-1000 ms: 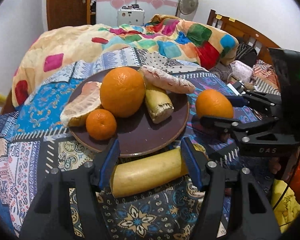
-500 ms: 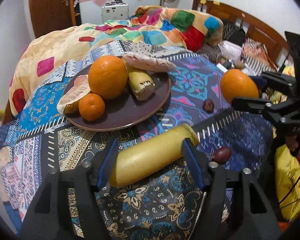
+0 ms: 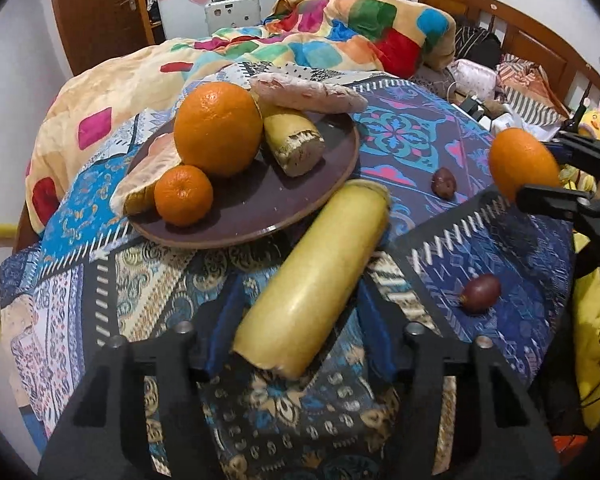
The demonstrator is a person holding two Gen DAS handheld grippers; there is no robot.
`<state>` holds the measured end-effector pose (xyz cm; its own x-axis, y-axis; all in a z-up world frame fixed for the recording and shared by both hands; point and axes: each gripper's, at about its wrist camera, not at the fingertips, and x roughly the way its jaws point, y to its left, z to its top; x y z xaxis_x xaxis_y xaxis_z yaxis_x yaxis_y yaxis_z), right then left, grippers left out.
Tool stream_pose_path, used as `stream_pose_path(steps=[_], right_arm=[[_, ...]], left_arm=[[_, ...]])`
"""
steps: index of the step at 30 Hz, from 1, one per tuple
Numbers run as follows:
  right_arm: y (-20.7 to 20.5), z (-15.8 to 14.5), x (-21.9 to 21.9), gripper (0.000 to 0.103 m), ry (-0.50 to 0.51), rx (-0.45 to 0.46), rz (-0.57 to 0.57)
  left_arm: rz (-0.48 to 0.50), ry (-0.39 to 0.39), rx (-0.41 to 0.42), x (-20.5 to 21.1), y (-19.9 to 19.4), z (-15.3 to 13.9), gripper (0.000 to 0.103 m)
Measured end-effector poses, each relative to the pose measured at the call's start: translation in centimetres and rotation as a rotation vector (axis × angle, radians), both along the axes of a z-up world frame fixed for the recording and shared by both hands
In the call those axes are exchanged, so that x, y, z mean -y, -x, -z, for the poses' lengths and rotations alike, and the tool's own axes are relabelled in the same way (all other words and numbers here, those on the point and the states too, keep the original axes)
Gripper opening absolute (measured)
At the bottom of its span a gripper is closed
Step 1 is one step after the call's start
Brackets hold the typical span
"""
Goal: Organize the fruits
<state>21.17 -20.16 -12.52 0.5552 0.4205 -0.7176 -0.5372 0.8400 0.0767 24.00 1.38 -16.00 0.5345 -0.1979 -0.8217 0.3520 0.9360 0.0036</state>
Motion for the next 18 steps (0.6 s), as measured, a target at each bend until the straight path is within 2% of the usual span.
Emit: stream_pose_path(steps=[3, 8, 12, 18], right_arm=[[0.0, 0.3, 0.3, 0.061, -0.003, -0.002, 0.012], [0.2, 0.3, 0.8, 0.061, -0.017, -0.009, 0.026], [0.3, 0.1, 1.0, 0.061, -0.031, -0.01, 0.03], [0.1, -0.2, 0.7, 0.061, -0.038, -0.004, 0.028]], left_arm=[[-0.008, -0.001, 0.003, -0.1, 1.6, -0.2, 0.048], [-0.081, 0.016, -0.033, -0.3, 3.8, -0.7, 0.039], [-0.066, 0.02, -0.07, 0.1, 4.0, -1.1, 0.039], [-0.033, 0.0, -0.089, 1.6, 1.5, -1.1, 0.039]])
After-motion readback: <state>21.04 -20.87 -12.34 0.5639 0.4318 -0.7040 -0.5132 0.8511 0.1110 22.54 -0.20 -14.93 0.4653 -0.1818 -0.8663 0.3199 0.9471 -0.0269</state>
